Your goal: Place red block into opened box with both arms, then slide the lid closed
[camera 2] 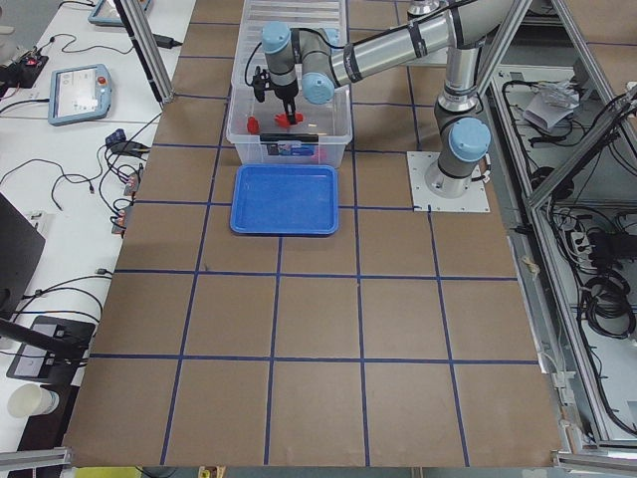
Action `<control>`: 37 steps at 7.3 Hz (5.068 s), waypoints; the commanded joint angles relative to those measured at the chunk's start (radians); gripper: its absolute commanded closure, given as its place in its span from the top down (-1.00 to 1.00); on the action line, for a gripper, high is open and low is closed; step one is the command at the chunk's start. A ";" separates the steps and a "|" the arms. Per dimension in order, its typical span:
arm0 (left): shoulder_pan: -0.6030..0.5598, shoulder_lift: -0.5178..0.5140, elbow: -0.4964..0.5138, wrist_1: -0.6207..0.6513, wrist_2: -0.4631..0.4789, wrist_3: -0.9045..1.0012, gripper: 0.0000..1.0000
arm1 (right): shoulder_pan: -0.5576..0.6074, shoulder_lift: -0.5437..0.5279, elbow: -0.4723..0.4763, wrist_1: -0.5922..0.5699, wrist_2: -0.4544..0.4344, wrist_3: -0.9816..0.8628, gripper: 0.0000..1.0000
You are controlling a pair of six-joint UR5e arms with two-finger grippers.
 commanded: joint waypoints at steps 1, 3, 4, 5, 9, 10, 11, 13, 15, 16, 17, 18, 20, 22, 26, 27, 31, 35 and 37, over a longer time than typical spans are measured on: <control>0.000 -0.022 -0.054 0.128 0.002 0.022 -0.98 | 0.000 -0.028 0.008 0.005 0.001 0.001 1.00; 0.000 -0.041 -0.075 0.165 0.005 0.026 -0.96 | 0.000 -0.029 0.008 0.006 0.005 -0.001 1.00; 0.000 -0.041 -0.092 0.165 0.005 0.032 -0.94 | 0.000 -0.026 0.010 0.005 0.008 -0.004 1.00; 0.003 -0.041 -0.103 0.179 0.006 0.042 -0.80 | 0.000 -0.023 0.010 0.003 0.013 -0.005 1.00; 0.003 -0.047 -0.100 0.185 0.011 0.049 0.10 | 0.000 -0.020 0.011 0.005 0.012 -0.005 1.00; 0.003 -0.044 -0.094 0.190 0.009 0.046 0.93 | 0.002 -0.020 0.014 0.006 0.012 -0.005 1.00; 0.004 -0.029 -0.067 0.187 0.011 0.050 1.00 | 0.000 -0.025 0.014 0.006 0.010 -0.005 1.00; -0.003 -0.006 -0.011 0.121 0.064 0.050 1.00 | 0.000 -0.025 0.011 0.003 0.007 -0.005 1.00; 0.000 0.029 0.090 -0.038 0.063 0.050 1.00 | 0.000 -0.029 0.011 0.020 0.002 -0.004 1.00; -0.002 0.042 0.160 -0.144 0.064 0.049 1.00 | 0.000 -0.029 0.001 0.037 -0.002 -0.004 1.00; -0.002 0.057 0.231 -0.236 0.066 0.049 1.00 | 0.000 -0.031 0.001 0.038 -0.001 -0.005 1.00; -0.006 0.077 0.300 -0.334 0.068 0.043 1.00 | 0.000 -0.029 0.002 0.040 -0.002 -0.005 1.00; -0.011 0.120 0.392 -0.453 0.074 0.039 1.00 | -0.014 -0.026 0.017 0.035 -0.005 -0.010 1.00; -0.011 0.189 0.380 -0.464 0.126 0.052 1.00 | -0.043 -0.016 0.021 0.028 -0.007 -0.017 1.00; -0.009 0.205 0.368 -0.455 0.120 0.213 1.00 | -0.117 -0.008 0.099 -0.018 -0.001 -0.004 1.00; -0.009 0.223 0.356 -0.450 0.126 0.213 1.00 | -0.112 0.010 0.105 -0.018 0.007 -0.002 1.00; -0.008 0.232 0.354 -0.448 0.124 0.207 1.00 | -0.103 0.044 0.114 -0.029 0.002 0.013 1.00; -0.008 0.237 0.351 -0.450 0.124 0.207 1.00 | -0.089 0.041 0.149 -0.029 0.002 0.012 1.00; -0.008 0.237 0.349 -0.450 0.124 0.207 1.00 | -0.077 0.038 0.149 -0.029 0.001 0.013 1.00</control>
